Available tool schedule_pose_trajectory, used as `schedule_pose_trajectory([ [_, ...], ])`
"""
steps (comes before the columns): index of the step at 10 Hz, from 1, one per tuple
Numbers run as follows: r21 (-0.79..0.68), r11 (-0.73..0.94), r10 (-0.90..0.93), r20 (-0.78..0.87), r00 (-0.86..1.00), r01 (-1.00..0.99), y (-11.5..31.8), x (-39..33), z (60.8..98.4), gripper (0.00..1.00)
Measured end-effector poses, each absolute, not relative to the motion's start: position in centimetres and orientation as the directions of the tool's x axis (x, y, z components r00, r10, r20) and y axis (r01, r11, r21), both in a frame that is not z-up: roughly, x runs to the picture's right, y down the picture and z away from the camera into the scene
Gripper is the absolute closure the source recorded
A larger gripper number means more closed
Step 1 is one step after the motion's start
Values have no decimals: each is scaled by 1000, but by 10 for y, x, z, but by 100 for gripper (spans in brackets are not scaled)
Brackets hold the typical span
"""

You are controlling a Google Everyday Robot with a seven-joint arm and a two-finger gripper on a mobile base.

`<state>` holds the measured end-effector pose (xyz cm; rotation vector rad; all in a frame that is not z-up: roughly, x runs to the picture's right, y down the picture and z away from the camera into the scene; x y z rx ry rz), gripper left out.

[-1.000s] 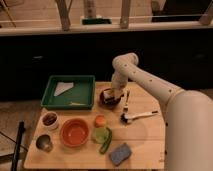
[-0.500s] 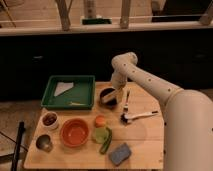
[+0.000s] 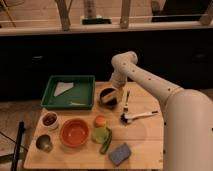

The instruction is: Place eraser in purple bowl

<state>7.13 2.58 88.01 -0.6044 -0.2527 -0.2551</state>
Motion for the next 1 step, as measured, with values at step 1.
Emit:
schedule_pose_trajectory([
  [1, -525, 793, -161, 308, 938, 308, 25, 72, 880, 20],
])
